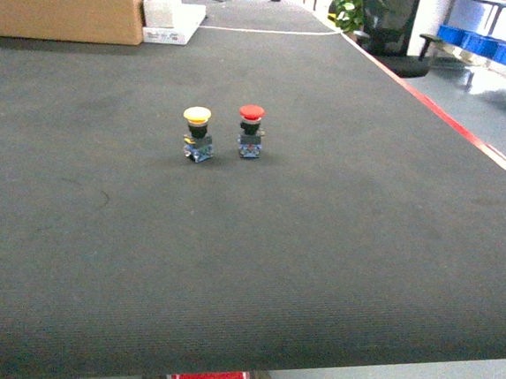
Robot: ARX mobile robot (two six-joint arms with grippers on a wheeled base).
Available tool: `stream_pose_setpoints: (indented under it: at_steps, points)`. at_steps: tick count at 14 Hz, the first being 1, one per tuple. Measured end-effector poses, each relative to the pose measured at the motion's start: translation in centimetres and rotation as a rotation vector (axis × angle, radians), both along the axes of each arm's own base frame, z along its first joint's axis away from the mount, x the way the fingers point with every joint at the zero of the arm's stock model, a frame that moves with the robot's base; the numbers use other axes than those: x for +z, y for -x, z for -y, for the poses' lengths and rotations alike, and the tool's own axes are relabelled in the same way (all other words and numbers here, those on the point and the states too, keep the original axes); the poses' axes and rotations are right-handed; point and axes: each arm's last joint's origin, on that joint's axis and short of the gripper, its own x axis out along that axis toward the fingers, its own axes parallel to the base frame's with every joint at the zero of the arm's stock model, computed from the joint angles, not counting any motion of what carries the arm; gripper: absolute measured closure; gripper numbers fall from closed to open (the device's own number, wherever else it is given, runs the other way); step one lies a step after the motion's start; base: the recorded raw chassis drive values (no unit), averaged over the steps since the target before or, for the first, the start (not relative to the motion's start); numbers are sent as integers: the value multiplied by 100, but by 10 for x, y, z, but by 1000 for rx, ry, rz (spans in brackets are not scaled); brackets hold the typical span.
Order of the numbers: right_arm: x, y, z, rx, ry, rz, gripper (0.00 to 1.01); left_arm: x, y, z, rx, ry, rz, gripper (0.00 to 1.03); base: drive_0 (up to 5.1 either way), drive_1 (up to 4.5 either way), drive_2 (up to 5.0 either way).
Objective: Pick blue part to blue bin on bottom shelf
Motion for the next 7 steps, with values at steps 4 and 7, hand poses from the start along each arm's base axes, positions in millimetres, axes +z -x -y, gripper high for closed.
stream_pose_setpoints:
  at_steps: [4, 7]
  points:
    - [0, 0, 0, 0, 0, 0, 3, 0, 0, 0, 0, 0, 0, 59, -161, -161, -161]
    - [0, 0, 0, 0, 0, 0, 3, 0, 0, 0, 0, 0, 0, 59, -162, -162, -162]
